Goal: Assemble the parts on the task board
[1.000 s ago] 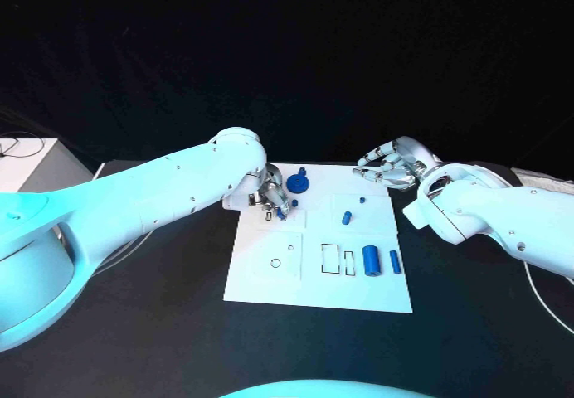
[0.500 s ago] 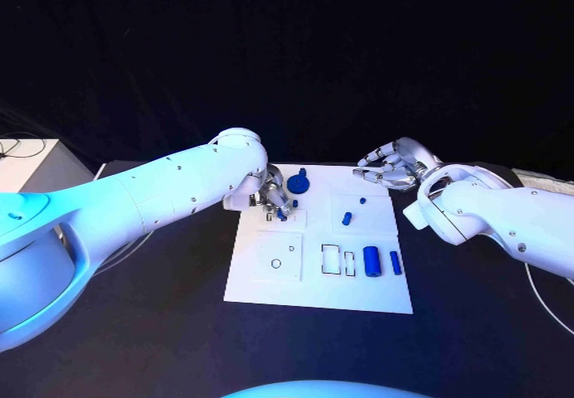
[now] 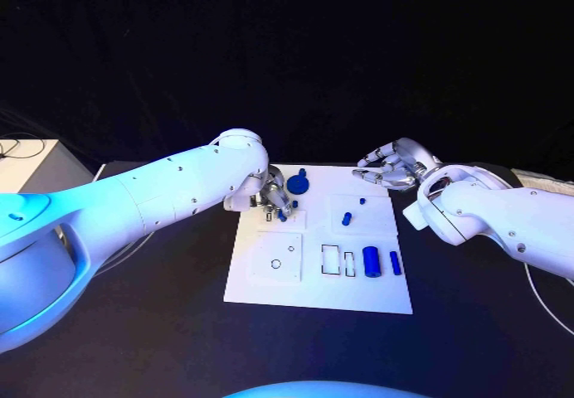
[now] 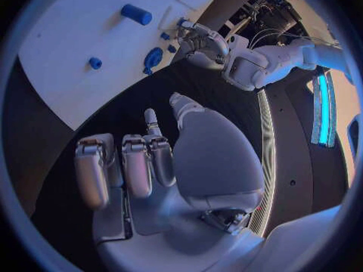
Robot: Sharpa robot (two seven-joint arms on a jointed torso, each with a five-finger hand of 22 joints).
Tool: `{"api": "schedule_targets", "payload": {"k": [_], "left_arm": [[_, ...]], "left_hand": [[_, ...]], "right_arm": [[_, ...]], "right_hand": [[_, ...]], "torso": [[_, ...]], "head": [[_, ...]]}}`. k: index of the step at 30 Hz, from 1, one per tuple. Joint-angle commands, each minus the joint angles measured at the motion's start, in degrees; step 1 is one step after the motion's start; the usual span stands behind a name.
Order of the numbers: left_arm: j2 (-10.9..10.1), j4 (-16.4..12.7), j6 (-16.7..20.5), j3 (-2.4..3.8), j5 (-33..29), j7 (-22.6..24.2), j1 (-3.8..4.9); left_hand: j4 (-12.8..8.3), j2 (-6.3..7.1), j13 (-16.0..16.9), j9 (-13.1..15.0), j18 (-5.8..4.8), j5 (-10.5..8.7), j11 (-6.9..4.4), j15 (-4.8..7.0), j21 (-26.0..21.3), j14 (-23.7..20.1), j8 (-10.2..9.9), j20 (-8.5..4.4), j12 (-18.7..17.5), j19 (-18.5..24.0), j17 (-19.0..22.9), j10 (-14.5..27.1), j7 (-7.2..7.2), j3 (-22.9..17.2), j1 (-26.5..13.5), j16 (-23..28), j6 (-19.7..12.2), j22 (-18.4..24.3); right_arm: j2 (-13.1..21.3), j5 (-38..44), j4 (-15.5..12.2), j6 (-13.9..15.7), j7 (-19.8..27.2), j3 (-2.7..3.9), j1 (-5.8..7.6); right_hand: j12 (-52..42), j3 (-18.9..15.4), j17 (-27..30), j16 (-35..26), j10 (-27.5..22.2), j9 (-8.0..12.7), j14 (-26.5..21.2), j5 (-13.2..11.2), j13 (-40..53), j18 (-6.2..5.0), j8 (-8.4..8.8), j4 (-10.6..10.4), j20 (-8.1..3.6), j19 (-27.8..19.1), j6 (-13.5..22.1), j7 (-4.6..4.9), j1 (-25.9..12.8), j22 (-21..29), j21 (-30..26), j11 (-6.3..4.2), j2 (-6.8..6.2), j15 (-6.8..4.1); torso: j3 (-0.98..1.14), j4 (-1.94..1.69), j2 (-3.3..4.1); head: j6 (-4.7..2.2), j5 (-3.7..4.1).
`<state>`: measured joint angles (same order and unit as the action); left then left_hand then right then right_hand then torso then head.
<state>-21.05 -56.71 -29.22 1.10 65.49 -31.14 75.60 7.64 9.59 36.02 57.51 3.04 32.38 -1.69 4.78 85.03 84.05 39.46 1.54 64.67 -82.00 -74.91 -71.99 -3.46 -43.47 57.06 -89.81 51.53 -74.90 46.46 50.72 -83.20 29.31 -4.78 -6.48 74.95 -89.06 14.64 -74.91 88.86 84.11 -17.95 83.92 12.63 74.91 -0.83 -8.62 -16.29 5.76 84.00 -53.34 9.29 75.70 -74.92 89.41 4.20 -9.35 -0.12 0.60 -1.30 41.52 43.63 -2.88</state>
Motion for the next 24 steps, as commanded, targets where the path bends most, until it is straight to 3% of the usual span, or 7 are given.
{"api": "schedule_targets", "payload": {"k": [1, 17, 24], "left_arm": [[0.2, -0.2, -1.0, 0.00, 0.0, 0.3, 0.01], [0.0, 0.0, -1.8, -0.09, 0.0, 0.2, 0.00], [-0.2, -0.2, -1.6, -0.09, 0.2, 0.3, -0.01]], "left_hand": [[-9.8, -0.58, 0.0, 0.1, -0.28, 0.04, -0.48, 0.37, 0.2, 5.9, 0.1, -0.32, 0.2, -0.2, -15.1, -0.1, 1.41, -10.1, 0.2, -0.2, 1.3, -2.9], [-9.8, -0.57, -0.2, 0.2, -0.26, 0.02, -0.48, 0.37, 0.1, 5.9, 0.1, -0.33, 0.1, -0.1, -15.1, 0.0, 1.41, -10.1, 0.2, -0.2, 1.3, -2.8], [-9.8, -0.57, -0.3, 0.2, -0.24, 0.00, -0.47, 0.37, 0.1, 5.9, 0.1, -0.33, 0.1, -0.1, -15.1, 0.0, 1.41, -10.1, 0.2, -0.2, 1.3, -2.7]], "right_arm": [[0.0, 0.6, 0.0, -0.7, 0.2, 0.02, -0.02], [0.0, 0.6, 0.0, -0.7, 0.2, 0.02, -0.02], [0.0, 0.6, 0.0, -0.8, 0.3, 0.02, -0.02]], "right_hand": [[0.4, 0.3, -10.6, -0.3, 4.7, 0.0, 5.0, 0.4, 14.1, 0.64, -0.23, -0.1, 0.49, 5.6, 0.3, 0.07, -0.4, -14.6, -0.1, 0.39, -0.03, 0.44], [0.4, 0.3, -10.6, -0.3, 4.7, 0.0, 5.0, 0.4, 14.1, 0.64, -0.23, -0.1, 0.49, 5.6, 0.3, 0.07, -0.4, -14.6, -0.1, 0.39, -0.03, 0.44], [0.4, 0.3, -10.6, -0.3, 4.7, 0.0, 5.0, 0.4, 14.1, 0.64, -0.23, -0.1, 0.49, 5.6, 0.3, 0.07, -0.4, -14.6, -0.1, 0.39, -0.03, 0.44]], "torso": [[-0.01, 0.00, 0.01], [0.03, 0.03, 0.01], [-0.05, 0.07, 0.05]], "head": [[0.00, 0.02], [0.08, 0.08], [0.01, 0.21]]}}
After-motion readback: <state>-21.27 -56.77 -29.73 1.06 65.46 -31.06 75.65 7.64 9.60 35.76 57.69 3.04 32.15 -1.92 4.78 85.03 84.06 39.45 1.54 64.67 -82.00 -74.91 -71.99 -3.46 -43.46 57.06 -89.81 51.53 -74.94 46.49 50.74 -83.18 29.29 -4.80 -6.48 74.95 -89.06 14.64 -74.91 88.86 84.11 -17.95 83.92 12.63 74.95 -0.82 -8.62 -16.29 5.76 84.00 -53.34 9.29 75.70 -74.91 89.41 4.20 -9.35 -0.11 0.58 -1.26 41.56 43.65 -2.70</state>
